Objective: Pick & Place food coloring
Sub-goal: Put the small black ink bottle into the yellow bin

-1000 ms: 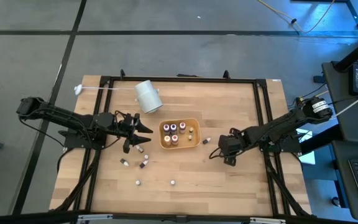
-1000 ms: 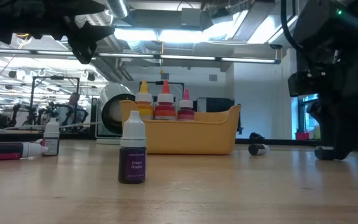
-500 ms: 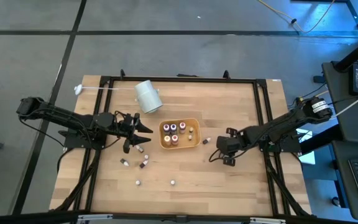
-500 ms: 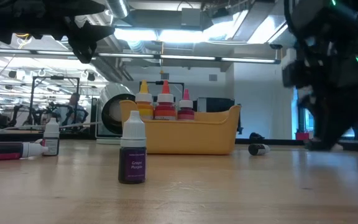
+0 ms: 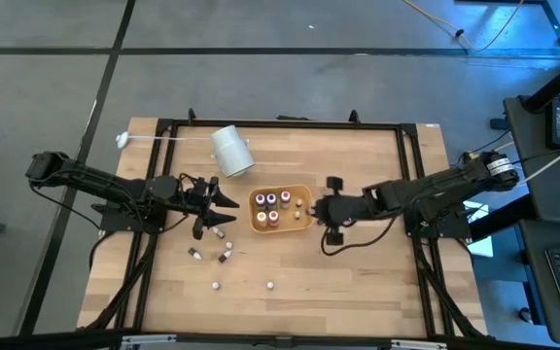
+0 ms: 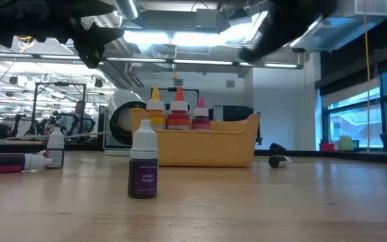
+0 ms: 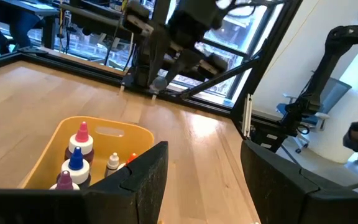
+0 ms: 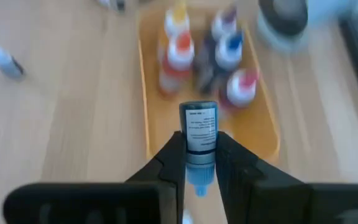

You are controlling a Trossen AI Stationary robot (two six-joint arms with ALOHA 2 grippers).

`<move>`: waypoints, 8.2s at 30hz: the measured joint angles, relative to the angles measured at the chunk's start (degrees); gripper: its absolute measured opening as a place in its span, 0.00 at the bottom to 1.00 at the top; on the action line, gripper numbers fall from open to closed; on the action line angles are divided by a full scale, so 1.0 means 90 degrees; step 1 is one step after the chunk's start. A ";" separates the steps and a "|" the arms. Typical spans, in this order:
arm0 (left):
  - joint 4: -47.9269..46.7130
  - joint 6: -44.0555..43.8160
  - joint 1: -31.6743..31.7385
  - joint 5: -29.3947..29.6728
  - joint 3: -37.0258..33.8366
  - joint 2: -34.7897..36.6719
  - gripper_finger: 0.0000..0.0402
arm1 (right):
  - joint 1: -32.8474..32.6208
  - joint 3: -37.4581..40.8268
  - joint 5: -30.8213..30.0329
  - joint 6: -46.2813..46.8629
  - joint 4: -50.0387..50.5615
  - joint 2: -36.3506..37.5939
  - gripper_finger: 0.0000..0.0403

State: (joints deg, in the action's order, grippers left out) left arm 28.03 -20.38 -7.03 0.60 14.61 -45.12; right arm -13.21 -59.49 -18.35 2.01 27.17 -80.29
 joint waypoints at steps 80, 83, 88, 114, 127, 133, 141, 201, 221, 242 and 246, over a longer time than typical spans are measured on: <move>-0.0087 0.0017 0.0002 -0.0019 -0.0002 0.0000 0.49 | 0.0705 0.0310 0.1217 -0.1153 0.0563 -0.0191 0.27; -0.0087 0.0019 0.0001 -0.0010 -0.0001 0.0002 0.49 | 0.0759 0.0745 0.1214 -0.0987 0.0269 -0.0078 0.28; -0.0136 0.0019 0.0001 0.0182 -0.0002 0.0002 0.49 | 0.0757 0.1289 0.1178 -0.0977 -0.0244 -0.0101 0.39; -0.0151 0.0017 0.0002 0.0284 -0.0002 0.0002 0.49 | 0.0922 0.2906 0.1343 -0.1095 -0.2374 -0.0108 0.56; -0.0148 0.0015 0.0002 0.0287 -0.0002 0.0002 0.49 | 0.1187 0.3009 0.1887 -0.1303 -0.2804 -0.0319 0.54; -0.0148 0.0017 0.0002 0.0287 -0.0002 0.0001 0.49 | 0.1187 0.3009 0.1890 -0.1345 -0.2913 -0.0844 0.53; -0.0148 0.0017 0.0002 0.0287 -0.0002 0.0000 0.49 | 0.1182 0.2992 0.1982 -0.1290 -0.2933 -0.0978 0.37; -0.0289 0.0012 0.0000 0.0282 -0.0002 0.0002 0.49 | 0.1197 -0.0162 0.1571 -0.0788 -0.1434 -0.2555 0.20; -0.0287 0.0007 0.0002 0.0284 -0.0002 0.0000 0.49 | 0.1078 -0.0847 0.1523 -0.0963 -0.0071 -0.1807 0.32; -0.2027 -0.0799 -0.0537 -0.0167 0.0781 -0.0190 0.49 | -0.0178 0.2778 -0.0414 -0.0141 -0.2509 0.1909 0.32; -0.2614 -0.0637 -0.0915 -0.0006 0.1255 -0.0600 0.49 | -0.0120 0.2949 -0.0408 -0.0413 -0.2729 0.1907 0.32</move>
State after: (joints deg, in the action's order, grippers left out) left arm 4.51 -26.11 -15.26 0.55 25.91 -50.52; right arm -14.29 -32.95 -22.03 -1.71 2.61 -63.13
